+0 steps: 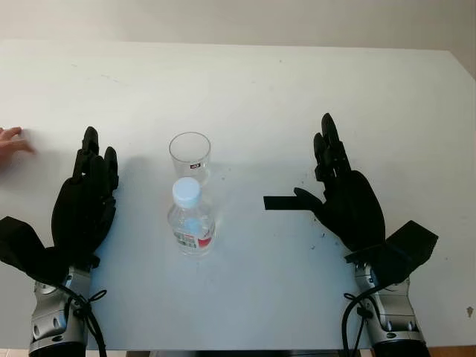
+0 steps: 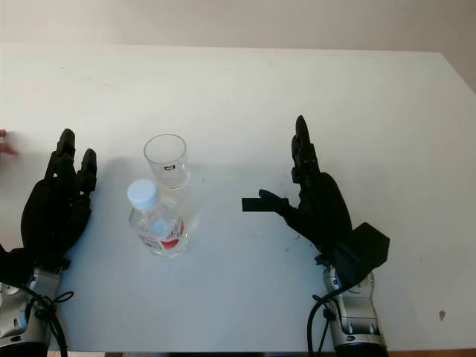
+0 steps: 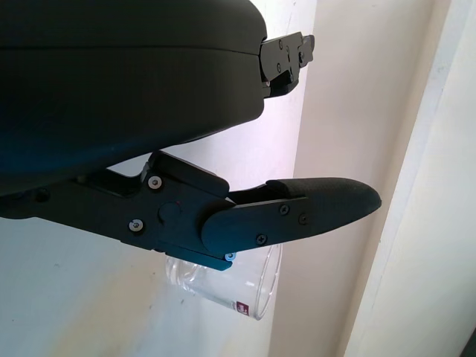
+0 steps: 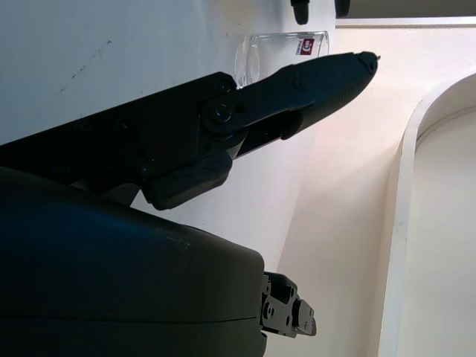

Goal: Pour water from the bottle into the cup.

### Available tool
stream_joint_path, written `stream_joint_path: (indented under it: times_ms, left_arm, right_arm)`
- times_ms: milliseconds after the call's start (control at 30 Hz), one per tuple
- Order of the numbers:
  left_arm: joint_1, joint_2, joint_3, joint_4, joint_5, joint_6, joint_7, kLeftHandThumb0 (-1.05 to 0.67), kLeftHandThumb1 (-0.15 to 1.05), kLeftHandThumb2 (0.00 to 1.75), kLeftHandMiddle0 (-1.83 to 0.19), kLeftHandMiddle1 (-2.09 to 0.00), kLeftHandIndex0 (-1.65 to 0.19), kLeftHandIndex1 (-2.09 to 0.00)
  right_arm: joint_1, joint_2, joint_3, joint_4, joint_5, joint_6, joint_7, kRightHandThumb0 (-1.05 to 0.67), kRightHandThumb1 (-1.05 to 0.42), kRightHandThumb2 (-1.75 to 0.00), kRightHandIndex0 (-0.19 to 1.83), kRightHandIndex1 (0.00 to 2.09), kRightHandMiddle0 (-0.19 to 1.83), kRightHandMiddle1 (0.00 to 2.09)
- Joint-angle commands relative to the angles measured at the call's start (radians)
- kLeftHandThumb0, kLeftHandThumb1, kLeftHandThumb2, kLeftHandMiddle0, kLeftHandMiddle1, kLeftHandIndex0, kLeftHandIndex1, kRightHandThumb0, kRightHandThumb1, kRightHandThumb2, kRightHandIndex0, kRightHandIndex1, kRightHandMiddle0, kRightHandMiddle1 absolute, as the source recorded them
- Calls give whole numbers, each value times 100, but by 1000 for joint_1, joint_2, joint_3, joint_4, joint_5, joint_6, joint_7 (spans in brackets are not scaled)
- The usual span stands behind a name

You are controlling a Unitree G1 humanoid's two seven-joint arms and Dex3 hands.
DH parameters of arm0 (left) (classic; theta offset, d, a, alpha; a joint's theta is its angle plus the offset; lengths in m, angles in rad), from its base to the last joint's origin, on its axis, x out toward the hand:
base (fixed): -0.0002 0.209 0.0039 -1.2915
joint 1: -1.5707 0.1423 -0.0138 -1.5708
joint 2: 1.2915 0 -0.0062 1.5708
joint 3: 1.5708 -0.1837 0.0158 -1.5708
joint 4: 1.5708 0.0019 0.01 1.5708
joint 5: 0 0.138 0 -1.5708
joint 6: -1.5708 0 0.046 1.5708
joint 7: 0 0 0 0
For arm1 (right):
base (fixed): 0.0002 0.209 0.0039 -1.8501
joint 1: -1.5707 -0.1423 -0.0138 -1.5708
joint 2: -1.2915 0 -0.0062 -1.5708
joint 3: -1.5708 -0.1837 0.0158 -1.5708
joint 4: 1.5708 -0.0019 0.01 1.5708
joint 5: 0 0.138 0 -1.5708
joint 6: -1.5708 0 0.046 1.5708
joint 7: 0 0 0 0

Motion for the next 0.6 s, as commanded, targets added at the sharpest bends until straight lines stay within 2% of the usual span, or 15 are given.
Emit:
stream_joint_path:
  times_ms: [0, 267, 433, 567]
  left_arm:
    - [2, -6, -2, 2, 6, -13, -1, -76, 105, 56, 19, -4, 19, -2]
    - [-32, -10, -11, 30, 16, -13, 6, -77, 105, 56, 19, -3, 19, -1]
    - [-36, -9, -12, 25, 18, -14, 10, -77, 105, 56, 19, -3, 19, 0]
    - [-34, -7, -6, 25, 16, -20, 9, -77, 105, 55, 19, -3, 19, -1]
  right_arm:
    - [-5, -9, -3, -3, 2, -5, 5, -90, -103, -6, -19, 0, -19, 0]
    - [-58, -9, -10, 48, 40, -8, 47, -89, -100, -5, -19, 0, -19, 0]
    - [-83, -57, -2, 39, 136, 55, 211, -80, -97, -4, -19, 0, -19, 0]
    - [-121, -116, 16, 17, 168, 145, 330, -84, -95, -4, -9, 6, -19, 0]
